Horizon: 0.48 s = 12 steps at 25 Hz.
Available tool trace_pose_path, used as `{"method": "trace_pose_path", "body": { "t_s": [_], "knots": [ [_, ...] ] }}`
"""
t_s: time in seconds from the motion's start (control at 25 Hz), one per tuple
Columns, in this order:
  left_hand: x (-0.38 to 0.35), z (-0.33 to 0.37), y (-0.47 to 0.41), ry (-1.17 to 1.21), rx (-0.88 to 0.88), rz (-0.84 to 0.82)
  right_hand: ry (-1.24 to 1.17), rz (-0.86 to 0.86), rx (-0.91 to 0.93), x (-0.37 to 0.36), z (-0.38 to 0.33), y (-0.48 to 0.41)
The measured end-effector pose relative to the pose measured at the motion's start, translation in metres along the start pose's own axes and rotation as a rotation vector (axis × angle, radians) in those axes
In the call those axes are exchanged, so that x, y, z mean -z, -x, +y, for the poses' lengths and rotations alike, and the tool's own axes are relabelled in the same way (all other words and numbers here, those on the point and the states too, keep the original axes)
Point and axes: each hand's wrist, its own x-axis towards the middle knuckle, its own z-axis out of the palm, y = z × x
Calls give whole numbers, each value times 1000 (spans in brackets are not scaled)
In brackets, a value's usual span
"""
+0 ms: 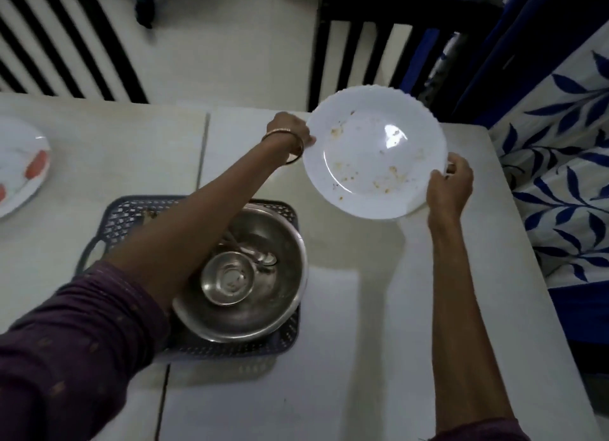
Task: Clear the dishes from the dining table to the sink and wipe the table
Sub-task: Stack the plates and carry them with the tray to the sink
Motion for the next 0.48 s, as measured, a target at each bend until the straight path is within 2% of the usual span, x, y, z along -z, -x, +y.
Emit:
{"method": "trace_pose_path", "body": {
  "t_s": [0.16, 0.4, 0.48],
  "knots": [
    [130, -53, 24, 252, 38, 125, -103, -163, 159, -66, -80, 57],
    [318, -198, 66, 471, 229, 450, -119, -572, 260, -236, -165, 209],
    [366, -248, 77, 500, 282, 504, -76, -683, 287, -288, -184, 260]
  ]
}}
